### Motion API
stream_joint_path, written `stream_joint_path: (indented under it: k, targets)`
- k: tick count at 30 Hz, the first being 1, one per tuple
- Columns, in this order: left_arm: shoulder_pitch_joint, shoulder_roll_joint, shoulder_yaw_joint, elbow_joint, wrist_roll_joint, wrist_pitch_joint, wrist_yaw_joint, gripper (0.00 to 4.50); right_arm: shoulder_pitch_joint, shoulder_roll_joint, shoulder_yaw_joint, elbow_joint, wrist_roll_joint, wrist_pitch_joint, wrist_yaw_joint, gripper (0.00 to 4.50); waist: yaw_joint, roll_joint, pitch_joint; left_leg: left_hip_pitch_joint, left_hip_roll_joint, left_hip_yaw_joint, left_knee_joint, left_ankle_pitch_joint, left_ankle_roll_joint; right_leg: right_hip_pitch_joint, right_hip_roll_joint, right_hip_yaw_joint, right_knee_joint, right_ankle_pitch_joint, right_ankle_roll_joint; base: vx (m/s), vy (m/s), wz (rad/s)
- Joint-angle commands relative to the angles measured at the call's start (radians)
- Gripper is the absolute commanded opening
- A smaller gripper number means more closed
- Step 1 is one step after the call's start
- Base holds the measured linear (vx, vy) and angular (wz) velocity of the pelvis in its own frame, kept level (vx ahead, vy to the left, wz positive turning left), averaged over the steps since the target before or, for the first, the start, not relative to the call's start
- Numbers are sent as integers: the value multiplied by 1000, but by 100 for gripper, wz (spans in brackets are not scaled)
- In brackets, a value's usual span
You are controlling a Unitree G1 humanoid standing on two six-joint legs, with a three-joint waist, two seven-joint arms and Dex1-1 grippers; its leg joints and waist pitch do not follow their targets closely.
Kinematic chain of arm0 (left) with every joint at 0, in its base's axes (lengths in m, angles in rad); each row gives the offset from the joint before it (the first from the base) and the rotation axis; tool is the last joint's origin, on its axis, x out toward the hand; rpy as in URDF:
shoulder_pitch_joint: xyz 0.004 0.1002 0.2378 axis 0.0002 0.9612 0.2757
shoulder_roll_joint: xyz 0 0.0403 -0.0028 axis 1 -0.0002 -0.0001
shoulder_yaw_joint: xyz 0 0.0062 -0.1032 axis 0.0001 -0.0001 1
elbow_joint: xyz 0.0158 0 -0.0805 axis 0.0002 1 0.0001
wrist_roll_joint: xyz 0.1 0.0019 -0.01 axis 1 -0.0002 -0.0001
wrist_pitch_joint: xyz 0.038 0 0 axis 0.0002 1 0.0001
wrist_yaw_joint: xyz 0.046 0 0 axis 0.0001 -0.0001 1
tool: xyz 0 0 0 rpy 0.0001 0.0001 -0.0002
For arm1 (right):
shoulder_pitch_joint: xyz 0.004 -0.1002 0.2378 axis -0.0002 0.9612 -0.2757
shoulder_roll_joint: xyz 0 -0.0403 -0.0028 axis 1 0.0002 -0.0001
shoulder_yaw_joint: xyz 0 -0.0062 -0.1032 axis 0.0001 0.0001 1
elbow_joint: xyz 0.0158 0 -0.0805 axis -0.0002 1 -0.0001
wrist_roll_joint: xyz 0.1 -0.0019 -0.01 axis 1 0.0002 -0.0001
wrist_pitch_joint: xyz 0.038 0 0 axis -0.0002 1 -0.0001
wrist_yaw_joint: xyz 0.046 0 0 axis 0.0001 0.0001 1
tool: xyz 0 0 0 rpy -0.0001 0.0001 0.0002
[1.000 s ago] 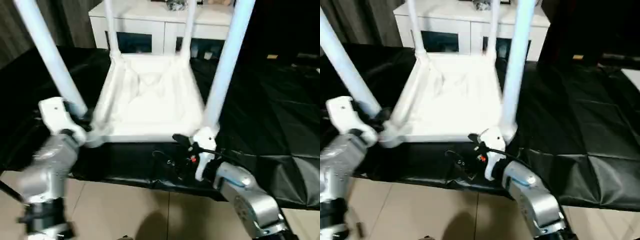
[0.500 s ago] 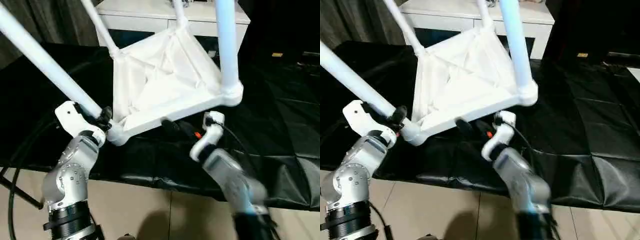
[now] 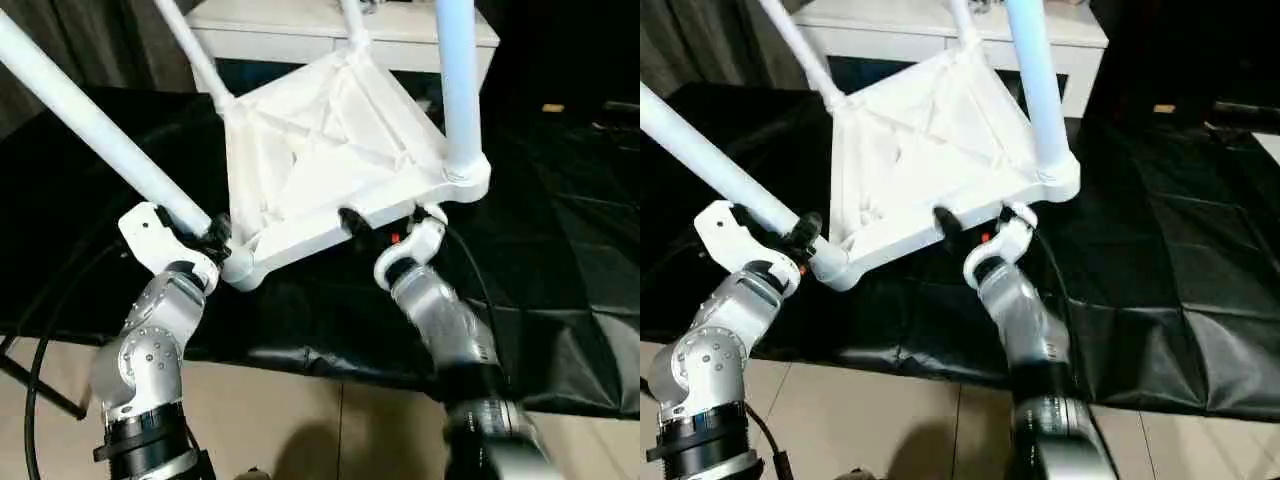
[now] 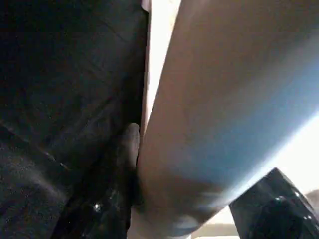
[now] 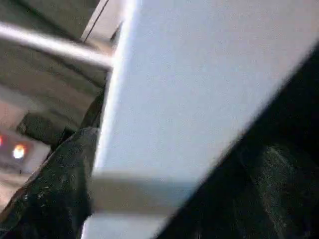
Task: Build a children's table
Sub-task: Flip table
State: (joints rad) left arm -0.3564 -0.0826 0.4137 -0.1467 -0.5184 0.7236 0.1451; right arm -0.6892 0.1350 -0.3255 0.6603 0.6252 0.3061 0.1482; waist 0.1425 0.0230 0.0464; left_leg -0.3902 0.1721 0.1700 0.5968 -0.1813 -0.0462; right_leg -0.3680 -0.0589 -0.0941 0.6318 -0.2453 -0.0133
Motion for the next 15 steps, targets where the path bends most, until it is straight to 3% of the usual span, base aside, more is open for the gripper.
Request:
stream_joint_path:
  k: [1, 6, 8, 10, 12, 15]
  targets:
    - [3, -30, 10, -32, -91, 6, -7, 226, -81, 25, -36, 95, 12, -45, -5, 450, 0, -8, -72, 19, 70, -27, -60, -29, 30, 41, -110, 65, -51, 176, -160, 0, 0, 0]
    - [8, -39, 0, -45, -93, 20, -12, 226, -174, -4, -75, 229, 38, -87, 7, 450, 2, -11, -81, 13, 66, -25, -45, 48, 84, 38, -104, 62, -35, 273, -188, 0, 0, 0]
    - [9, -41, -6, -50, -97, 26, -16, 226, -204, -18, -66, 280, 25, -78, 33, 415, 1, -14, -80, 7, 63, -23, -38, 68, 109, 34, -102, 61, -30, 302, -193, 0, 0, 0]
    - [10, -41, -10, -52, -98, 32, -21, 226, -216, -24, -65, 304, 18, -71, 45, 412, 0, -12, -75, 6, 66, -22, -42, 10, 105, 33, -105, 62, -37, 221, -196, 0, 0, 0]
    - [14, -43, -15, -58, -106, 42, -27, 226, -239, -28, -75, 348, 6, -76, 64, 389, -1, -10, -71, 11, 70, -21, -48, -47, 79, 31, -106, 63, -46, 126, -201, 0, 0, 0]
    - [17, -43, -18, -62, -109, 49, -28, 226, -255, -31, -88, 381, 6, -92, 71, 368, -1, -9, -70, 12, 72, -22, -51, -62, 61, 29, -105, 65, -47, 107, -195, 0, 0, 0]
